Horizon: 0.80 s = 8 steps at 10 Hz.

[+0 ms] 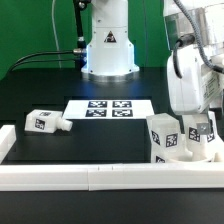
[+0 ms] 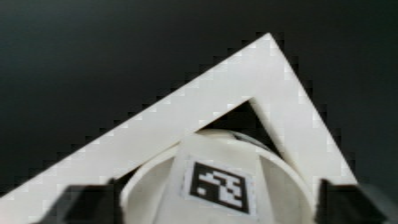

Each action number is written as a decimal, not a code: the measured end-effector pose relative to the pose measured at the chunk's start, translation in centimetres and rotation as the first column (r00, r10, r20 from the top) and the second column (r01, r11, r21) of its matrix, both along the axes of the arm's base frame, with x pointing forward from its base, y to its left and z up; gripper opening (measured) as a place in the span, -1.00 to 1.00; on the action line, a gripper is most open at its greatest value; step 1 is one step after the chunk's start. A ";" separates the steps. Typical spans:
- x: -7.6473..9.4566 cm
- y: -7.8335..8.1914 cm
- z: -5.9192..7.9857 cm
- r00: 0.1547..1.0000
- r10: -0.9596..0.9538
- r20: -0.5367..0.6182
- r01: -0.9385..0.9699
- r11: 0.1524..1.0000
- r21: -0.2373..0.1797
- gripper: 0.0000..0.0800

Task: Assemble stool

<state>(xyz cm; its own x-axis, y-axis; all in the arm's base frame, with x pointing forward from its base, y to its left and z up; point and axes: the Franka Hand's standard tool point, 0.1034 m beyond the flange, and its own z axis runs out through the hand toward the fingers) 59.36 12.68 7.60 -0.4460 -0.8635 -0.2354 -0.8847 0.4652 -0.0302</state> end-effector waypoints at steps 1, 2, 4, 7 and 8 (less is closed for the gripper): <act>0.0 0.3 0.8 0.995 0.102 0.018 -0.102 0.995 -0.005 0.57; 0.2 0.6 2.2 0.952 0.299 0.060 -0.298 0.954 -0.025 0.61; 0.1 1.4 3.5 0.818 0.570 0.078 -0.568 0.821 -0.052 0.62; 0.2 1.2 3.3 0.699 0.709 0.100 -0.701 0.706 -0.101 0.62; 0.1 1.1 3.3 0.613 0.784 0.101 -0.774 0.621 -0.123 0.62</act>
Offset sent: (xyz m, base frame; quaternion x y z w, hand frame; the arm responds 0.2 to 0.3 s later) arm -0.0001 0.0236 0.0294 -0.0796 -0.0261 -0.3819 0.9204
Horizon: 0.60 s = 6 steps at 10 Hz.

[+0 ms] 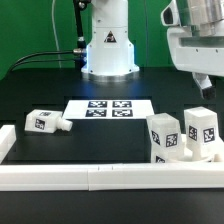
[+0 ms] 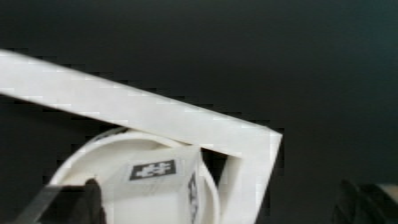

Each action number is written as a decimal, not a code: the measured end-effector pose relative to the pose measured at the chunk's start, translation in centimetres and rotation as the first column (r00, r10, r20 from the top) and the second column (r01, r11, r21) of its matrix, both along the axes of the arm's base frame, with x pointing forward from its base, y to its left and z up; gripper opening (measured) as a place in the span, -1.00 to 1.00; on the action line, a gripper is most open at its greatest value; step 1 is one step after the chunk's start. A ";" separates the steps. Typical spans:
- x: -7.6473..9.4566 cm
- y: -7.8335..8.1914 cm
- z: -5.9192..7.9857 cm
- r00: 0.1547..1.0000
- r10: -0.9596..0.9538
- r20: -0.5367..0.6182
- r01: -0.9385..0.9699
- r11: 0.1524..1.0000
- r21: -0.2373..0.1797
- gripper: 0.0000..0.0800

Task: Assemble stool

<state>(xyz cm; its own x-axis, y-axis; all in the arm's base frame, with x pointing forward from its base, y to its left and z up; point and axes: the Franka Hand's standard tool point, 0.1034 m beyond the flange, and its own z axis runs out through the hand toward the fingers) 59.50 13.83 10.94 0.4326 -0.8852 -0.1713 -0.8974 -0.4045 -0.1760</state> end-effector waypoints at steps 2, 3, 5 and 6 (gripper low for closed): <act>0.4 -0.7 0.4 0.936 0.350 0.043 -0.348 0.936 -0.062 0.62; 0.4 -1.0 0.3 0.865 0.500 0.040 -0.495 0.864 -0.092 0.62; 1.0 -1.0 0.5 0.802 0.593 0.074 -0.579 0.801 -0.151 0.62; 0.9 -1.2 0.3 0.768 0.637 0.072 -0.621 0.767 -0.158 0.62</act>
Offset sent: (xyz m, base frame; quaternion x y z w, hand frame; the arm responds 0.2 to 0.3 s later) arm 0.0079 0.0052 -0.0015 -0.0812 -0.0403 -0.3595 0.9287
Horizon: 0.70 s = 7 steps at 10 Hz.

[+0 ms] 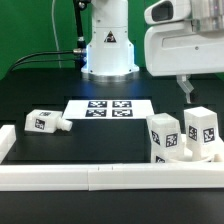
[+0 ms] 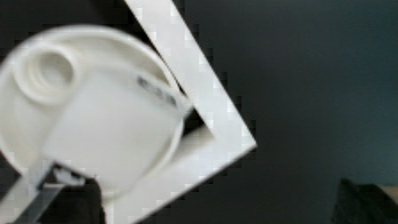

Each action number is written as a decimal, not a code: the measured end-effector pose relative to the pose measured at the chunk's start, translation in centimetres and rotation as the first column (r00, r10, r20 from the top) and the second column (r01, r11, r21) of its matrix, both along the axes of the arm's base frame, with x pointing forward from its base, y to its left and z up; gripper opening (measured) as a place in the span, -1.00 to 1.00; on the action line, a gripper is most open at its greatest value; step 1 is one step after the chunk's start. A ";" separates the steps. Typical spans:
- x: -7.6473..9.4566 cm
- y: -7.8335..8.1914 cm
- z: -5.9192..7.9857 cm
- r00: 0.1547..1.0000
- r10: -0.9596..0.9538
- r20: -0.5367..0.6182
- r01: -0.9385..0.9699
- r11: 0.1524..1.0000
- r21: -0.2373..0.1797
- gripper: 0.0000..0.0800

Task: Assemble stool

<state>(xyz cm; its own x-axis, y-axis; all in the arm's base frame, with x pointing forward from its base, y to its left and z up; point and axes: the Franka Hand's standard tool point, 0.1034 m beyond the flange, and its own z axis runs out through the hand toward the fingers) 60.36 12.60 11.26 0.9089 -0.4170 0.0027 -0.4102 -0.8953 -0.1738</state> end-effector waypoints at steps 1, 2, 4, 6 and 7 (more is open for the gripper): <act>0.0 -0.1 0.0 0.999 0.039 0.006 -0.039 0.999 -0.005 0.62; 0.0 -0.3 -0.1 0.980 0.196 0.023 -0.195 0.980 -0.036 0.62; -0.5 -0.7 -1.2 0.879 0.477 0.002 -0.474 0.875 -0.101 0.62; -0.8 -0.6 -2.5 0.741 0.671 -0.030 -0.668 0.731 -0.140 0.62; -0.9 -0.7 -2.9 0.684 0.729 -0.037 -0.725 0.673 -0.145 0.62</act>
Offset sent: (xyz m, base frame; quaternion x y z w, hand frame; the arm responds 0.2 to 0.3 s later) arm -0.0017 -0.0006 -0.0182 -0.0424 -0.0677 -0.3575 0.9305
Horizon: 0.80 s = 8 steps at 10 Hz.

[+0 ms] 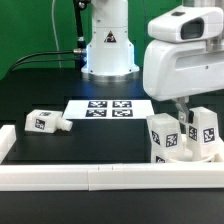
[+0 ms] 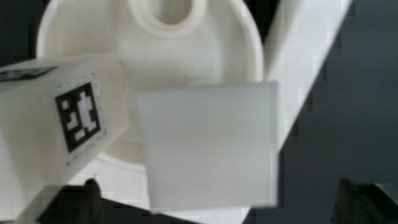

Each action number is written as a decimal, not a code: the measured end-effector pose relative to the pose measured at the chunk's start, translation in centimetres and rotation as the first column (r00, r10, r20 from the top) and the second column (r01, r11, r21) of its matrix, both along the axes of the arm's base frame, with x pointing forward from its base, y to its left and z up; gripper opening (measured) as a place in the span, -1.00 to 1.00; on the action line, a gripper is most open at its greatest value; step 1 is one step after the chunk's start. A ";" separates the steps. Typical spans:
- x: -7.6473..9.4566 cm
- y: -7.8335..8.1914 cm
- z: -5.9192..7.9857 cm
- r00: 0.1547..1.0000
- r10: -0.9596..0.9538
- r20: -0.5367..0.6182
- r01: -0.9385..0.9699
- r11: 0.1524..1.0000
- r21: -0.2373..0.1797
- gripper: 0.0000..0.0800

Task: Assemble stool

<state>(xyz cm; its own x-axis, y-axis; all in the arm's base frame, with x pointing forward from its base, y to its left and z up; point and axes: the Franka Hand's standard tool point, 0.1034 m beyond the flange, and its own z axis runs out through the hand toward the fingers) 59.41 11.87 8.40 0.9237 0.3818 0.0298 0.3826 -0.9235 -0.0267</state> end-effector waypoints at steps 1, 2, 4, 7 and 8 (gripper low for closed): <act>-0.1 -0.1 -0.4 0.998 0.062 0.002 -0.062 0.998 -0.008 0.62; -0.2 -0.3 -0.8 0.993 0.121 0.010 -0.121 0.993 -0.013 0.62; -0.2 -0.5 -0.9 0.995 0.096 0.015 -0.096 0.995 -0.014 0.62; -0.1 -0.5 -0.8 1.000 0.028 0.014 -0.028 1.000 -0.012 -0.13; 0.2 -0.5 -0.4 0.995 -0.099 0.011 0.099 0.995 -0.006 -0.13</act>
Offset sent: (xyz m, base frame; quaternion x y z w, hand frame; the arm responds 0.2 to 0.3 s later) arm 0.0000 0.0000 0.0000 0.0000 0.0000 0.0000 1.0000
